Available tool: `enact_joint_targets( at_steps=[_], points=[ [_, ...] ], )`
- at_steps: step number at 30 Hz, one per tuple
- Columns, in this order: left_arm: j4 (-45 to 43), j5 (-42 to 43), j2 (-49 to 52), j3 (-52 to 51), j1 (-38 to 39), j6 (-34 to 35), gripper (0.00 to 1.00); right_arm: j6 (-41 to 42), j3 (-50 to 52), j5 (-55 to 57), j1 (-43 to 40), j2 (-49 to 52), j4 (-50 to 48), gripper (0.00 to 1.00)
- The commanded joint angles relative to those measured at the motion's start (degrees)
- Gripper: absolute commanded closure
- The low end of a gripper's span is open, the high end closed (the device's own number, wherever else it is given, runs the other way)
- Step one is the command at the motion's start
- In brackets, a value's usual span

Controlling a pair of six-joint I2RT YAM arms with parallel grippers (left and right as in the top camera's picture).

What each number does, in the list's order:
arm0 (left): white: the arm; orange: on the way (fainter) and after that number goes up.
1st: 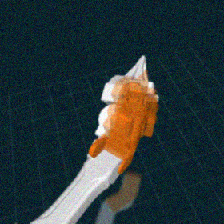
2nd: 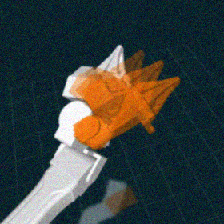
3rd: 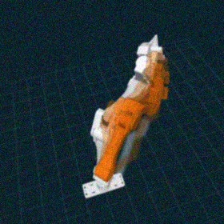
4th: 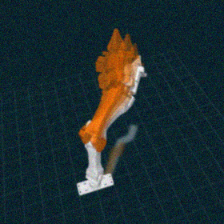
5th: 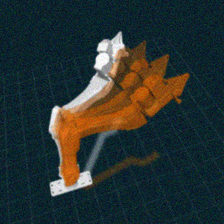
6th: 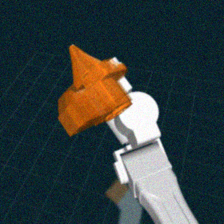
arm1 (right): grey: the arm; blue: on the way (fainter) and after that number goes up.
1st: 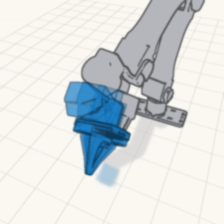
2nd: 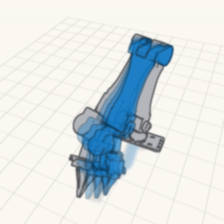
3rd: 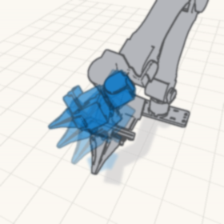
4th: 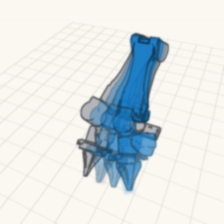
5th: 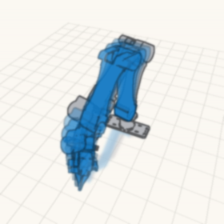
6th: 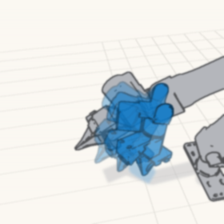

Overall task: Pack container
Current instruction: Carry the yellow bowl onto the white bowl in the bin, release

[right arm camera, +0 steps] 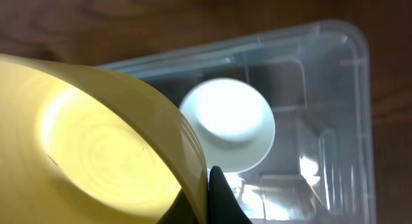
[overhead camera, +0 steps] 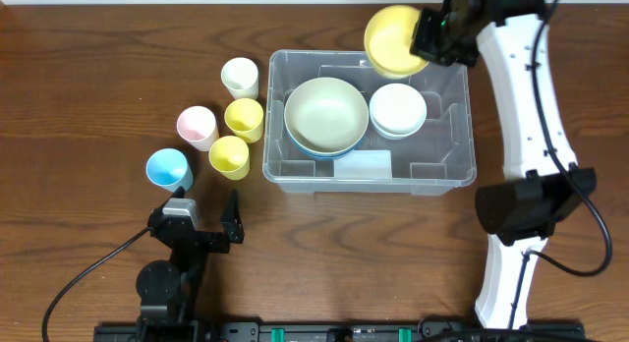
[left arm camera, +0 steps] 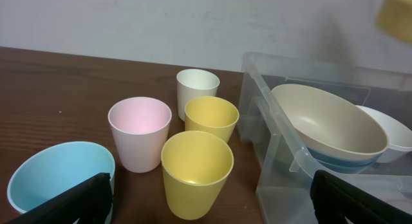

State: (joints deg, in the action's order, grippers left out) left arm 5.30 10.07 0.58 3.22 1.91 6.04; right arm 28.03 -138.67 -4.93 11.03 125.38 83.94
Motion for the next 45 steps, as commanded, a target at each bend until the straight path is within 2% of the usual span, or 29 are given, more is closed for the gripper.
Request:
enact_joint_targets(
  at_steps=[1, 15, 33, 41, 45],
  points=[
    [0.5, -0.5, -0.3, -1.7, -0.3, 0.3, 0.02, 2.1, 3.8, 2.8, -0.3, 0.2, -1.0, 0.99],
    [0.5, -0.5, -0.3, -1.7, -0.3, 0.3, 0.02, 2.5, 19.7, 4.1, -1.3, 0.2, -7.9, 0.99],
    [0.5, -0.5, -0.3, -1.7, -0.3, 0.3, 0.02, 2.6, 29.6, 3.3, -1.3, 0.3, -14.7, 0.96],
    [0.5, -0.5, -0.3, -1.7, -0.3, 0.3, 0.02, 2.6, 29.6, 3.0, -1.3, 0.3, -15.0, 0.72],
    [0.5, -0.5, -0.3, -1.7, -0.3, 0.3, 0.02, 2.6, 29.6, 3.0, -1.3, 0.3, -15.0, 0.67]
  ],
)
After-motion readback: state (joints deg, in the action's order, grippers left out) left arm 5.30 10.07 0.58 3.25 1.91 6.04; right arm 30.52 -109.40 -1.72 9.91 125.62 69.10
